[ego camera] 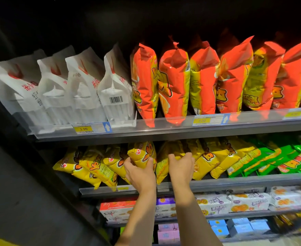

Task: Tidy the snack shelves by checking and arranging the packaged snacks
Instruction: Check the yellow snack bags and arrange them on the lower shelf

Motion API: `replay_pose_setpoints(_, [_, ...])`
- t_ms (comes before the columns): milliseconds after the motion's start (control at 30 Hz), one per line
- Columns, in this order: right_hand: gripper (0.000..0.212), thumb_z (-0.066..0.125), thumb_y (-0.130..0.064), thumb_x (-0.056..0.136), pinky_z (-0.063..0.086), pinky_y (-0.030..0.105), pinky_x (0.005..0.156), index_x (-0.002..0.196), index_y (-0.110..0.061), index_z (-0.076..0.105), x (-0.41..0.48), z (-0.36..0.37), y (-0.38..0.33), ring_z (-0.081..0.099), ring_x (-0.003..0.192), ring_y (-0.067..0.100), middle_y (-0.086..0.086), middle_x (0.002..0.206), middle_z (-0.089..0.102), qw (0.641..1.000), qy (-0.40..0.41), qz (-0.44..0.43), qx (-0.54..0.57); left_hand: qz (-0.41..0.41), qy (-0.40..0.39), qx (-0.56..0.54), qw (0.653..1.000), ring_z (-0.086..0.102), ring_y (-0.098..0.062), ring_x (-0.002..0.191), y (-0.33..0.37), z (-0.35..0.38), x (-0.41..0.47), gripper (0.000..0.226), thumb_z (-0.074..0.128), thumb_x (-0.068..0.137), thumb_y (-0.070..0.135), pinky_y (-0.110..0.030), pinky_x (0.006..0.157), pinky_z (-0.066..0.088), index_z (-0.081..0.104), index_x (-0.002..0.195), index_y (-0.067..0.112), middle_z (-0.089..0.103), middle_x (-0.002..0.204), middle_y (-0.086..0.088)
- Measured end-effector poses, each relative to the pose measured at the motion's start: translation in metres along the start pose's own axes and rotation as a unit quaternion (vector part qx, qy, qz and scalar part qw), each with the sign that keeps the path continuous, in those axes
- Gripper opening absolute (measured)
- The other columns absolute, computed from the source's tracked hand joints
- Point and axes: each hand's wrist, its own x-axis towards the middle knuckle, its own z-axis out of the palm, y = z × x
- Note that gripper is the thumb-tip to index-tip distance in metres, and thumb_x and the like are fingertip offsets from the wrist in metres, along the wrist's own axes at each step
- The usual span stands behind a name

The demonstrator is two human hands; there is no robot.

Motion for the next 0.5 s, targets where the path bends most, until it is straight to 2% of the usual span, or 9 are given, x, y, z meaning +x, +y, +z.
replay_pose_setpoints(167, [0.050, 0.068, -0.031, 0.098, 0.038, 0.033, 0.081, 0.136, -0.003, 0.052, -0.005, 0.001, 0.004, 0.057, 0.118, 0.033, 0.016, 0.133, 0.055, 0.999, 0.013, -0.021, 0.037, -0.001, -0.003, 0.030, 1.000, 0.051, -0.036, 0.135, -0.009, 0.008, 0.009, 0.086, 0.094, 0.077, 0.031, -0.060, 0.103, 0.052, 0.043, 0.145, 0.017, 0.058, 0.143, -0.009])
replay_pose_setpoints(333, [0.058, 0.067, -0.033, 0.100, 0.036, 0.031, 0.087, 0.147, -0.006, 0.048, -0.014, -0.009, 0.005, 0.052, 0.129, 0.031, 0.013, 0.143, 0.052, 0.995, 0.029, -0.043, 0.082, -0.033, -0.015, 0.068, 0.997, 0.057, -0.040, 0.129, -0.021, 0.002, 0.008, 0.083, 0.093, 0.078, 0.031, -0.058, 0.099, 0.055, 0.043, 0.142, 0.013, 0.057, 0.142, -0.012])
replay_pose_setpoints(500, [0.060, 0.070, -0.038, 0.098, 0.045, 0.036, 0.091, 0.146, -0.010, 0.051, -0.015, -0.024, 0.007, 0.056, 0.121, 0.028, 0.009, 0.137, 0.054, 0.988, 0.049, -0.071, 0.132, -0.035, -0.030, 0.099, 0.994, 0.060, -0.041, 0.122, -0.026, -0.004, 0.004, 0.078, 0.093, 0.078, 0.032, -0.058, 0.093, 0.058, 0.043, 0.136, 0.014, 0.056, 0.136, -0.013])
